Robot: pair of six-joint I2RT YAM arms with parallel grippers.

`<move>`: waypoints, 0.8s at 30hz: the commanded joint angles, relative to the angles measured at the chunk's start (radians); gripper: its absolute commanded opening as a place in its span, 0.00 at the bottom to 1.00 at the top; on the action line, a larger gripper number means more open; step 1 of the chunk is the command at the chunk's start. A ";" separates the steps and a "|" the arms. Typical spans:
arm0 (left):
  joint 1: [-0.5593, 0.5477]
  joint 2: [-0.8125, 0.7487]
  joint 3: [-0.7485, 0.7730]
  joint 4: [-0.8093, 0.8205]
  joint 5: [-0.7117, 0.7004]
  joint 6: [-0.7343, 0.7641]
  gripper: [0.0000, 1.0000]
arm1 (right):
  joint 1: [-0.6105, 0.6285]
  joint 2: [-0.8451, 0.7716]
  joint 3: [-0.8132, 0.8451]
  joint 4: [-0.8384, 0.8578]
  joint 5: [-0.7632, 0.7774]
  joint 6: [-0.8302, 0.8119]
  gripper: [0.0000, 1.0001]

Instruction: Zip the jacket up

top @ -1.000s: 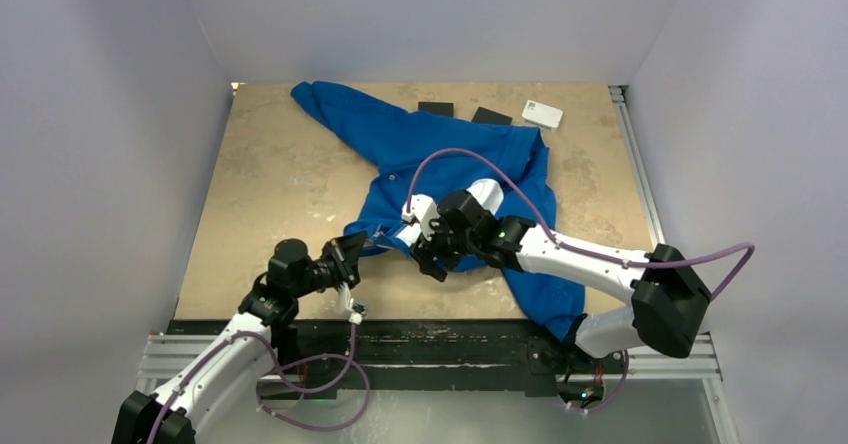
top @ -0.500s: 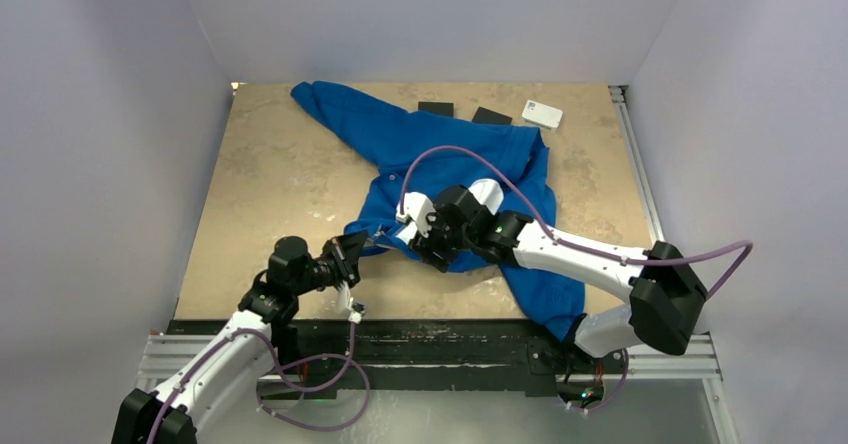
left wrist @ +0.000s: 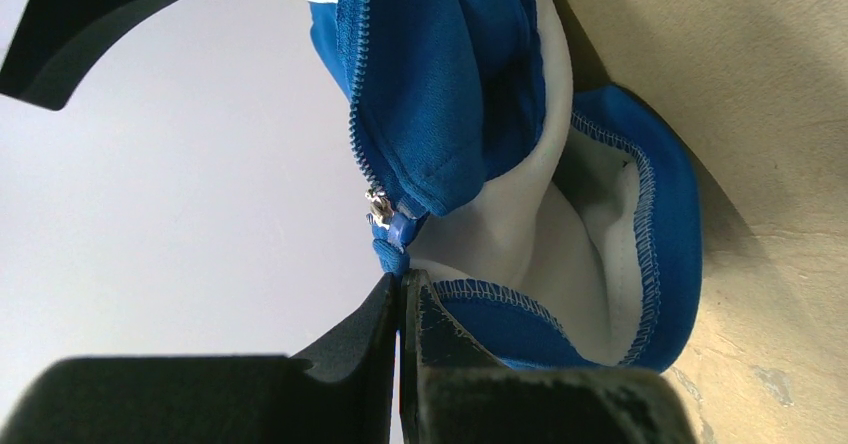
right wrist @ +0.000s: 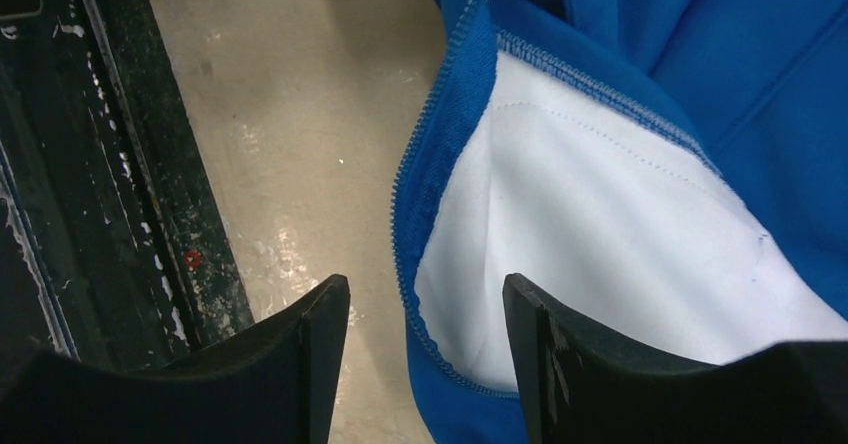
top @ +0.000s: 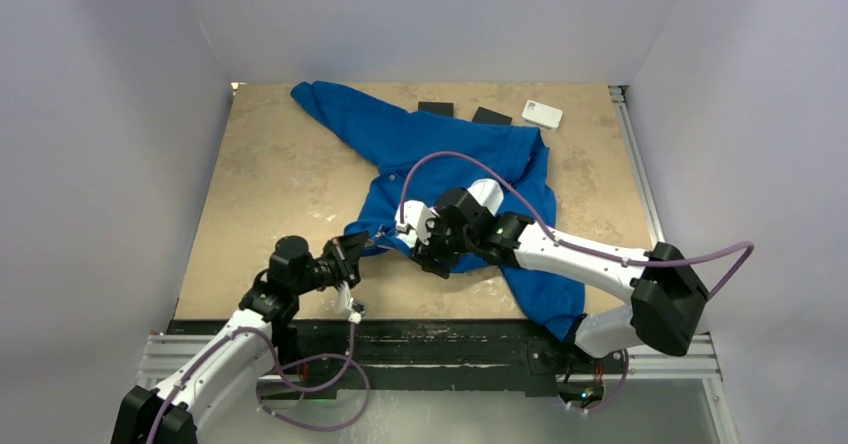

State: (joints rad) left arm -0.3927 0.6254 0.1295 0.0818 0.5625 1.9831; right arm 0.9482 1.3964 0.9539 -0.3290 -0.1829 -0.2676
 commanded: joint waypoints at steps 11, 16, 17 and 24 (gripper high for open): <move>0.009 -0.050 0.021 -0.071 0.111 0.077 0.00 | 0.003 0.043 0.030 0.045 0.108 0.022 0.06; 0.009 -0.063 -0.009 -0.228 0.200 0.251 0.00 | -0.008 -0.003 0.024 0.038 0.047 0.031 0.04; 0.009 -0.059 -0.012 -0.246 0.212 0.279 0.00 | -0.012 -0.005 0.024 0.031 0.041 0.034 0.04; 0.009 -0.012 -0.021 -0.213 0.214 0.306 0.00 | -0.032 0.055 0.065 -0.032 0.000 0.033 0.10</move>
State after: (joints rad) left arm -0.3889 0.5938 0.1196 -0.1310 0.7235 2.0510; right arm 0.9241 1.4261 0.9569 -0.3443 -0.1295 -0.2440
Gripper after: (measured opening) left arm 0.009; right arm 0.076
